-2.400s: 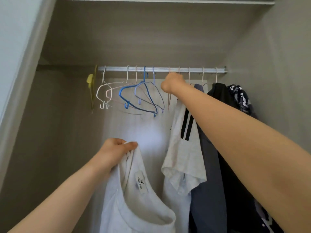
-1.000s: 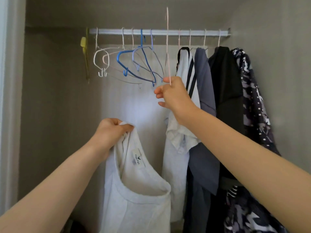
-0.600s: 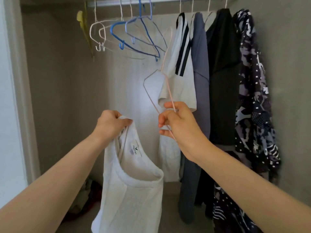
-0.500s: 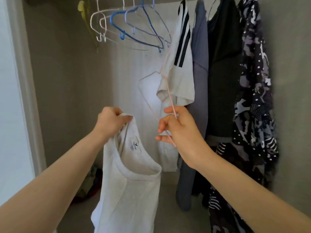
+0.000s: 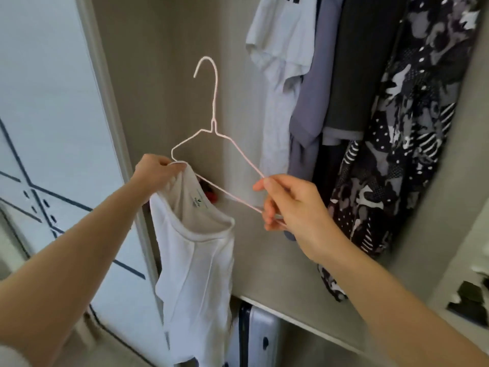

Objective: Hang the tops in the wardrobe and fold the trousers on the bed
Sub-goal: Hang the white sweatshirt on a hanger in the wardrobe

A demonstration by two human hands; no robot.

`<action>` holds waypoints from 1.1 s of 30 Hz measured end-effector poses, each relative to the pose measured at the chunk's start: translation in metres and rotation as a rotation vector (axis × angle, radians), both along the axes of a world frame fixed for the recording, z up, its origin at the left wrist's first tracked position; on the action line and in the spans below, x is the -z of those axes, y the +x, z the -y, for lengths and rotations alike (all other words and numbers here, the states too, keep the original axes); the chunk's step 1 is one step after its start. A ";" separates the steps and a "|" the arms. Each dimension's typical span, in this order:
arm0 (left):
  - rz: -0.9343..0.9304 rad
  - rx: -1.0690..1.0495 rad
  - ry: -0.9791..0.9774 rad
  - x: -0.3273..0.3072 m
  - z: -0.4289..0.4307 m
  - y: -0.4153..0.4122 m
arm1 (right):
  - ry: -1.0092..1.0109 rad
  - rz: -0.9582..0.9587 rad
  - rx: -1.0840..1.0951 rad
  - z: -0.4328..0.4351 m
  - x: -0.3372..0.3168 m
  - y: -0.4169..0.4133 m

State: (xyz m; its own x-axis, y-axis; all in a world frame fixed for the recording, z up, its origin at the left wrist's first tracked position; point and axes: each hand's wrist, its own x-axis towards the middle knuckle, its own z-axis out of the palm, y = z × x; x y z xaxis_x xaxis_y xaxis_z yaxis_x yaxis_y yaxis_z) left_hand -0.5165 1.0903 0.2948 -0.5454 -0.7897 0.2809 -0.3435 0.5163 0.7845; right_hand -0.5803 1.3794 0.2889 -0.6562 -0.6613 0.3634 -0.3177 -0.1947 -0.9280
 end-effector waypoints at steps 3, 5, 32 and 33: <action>0.067 -0.052 0.035 0.018 -0.001 0.023 | 0.054 0.011 -0.055 -0.011 0.004 0.007; 0.102 -0.090 0.050 0.031 -0.001 0.034 | 0.084 0.010 -0.067 -0.020 0.003 0.008; 0.315 -0.033 -0.092 0.063 0.040 0.060 | 0.321 0.085 -0.188 0.007 0.006 -0.002; 0.282 -0.023 -0.066 0.060 0.037 0.057 | 0.319 0.072 -0.180 0.013 0.010 -0.003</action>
State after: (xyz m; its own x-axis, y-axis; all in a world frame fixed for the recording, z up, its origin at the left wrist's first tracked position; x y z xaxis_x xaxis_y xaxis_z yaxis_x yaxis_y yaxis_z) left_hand -0.4590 1.0528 0.2352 -0.5912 -0.7880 0.1719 -0.5555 0.5524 0.6215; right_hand -0.5832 1.3667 0.2784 -0.5354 -0.8410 0.0777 -0.2369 0.0612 -0.9696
